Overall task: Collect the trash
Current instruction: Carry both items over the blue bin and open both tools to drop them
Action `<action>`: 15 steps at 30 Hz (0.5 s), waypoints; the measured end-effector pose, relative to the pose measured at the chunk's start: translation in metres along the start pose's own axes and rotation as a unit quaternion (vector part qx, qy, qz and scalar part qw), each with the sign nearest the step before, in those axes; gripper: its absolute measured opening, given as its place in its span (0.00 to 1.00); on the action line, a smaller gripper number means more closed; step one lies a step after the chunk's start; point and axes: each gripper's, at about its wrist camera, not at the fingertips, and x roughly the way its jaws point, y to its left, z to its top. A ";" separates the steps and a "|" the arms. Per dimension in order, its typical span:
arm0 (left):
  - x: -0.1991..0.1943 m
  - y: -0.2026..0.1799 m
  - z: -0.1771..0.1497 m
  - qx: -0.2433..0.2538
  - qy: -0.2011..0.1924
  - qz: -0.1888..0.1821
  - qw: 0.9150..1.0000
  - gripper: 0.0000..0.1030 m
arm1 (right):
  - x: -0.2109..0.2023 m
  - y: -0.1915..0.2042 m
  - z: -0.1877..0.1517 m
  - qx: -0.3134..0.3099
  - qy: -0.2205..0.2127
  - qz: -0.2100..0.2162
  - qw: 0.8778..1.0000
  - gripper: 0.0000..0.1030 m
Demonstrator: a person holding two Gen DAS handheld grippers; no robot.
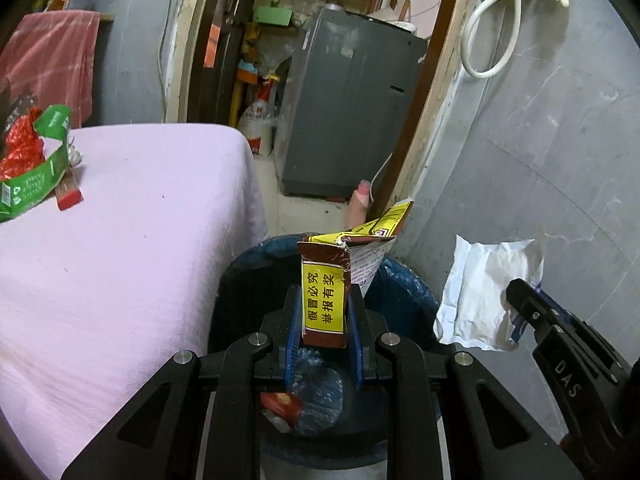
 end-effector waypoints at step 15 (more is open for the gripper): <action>-0.018 0.009 0.009 -0.024 -0.022 -0.016 0.999 0.23 | -0.001 -0.007 0.009 0.021 -0.015 0.028 0.999 0.18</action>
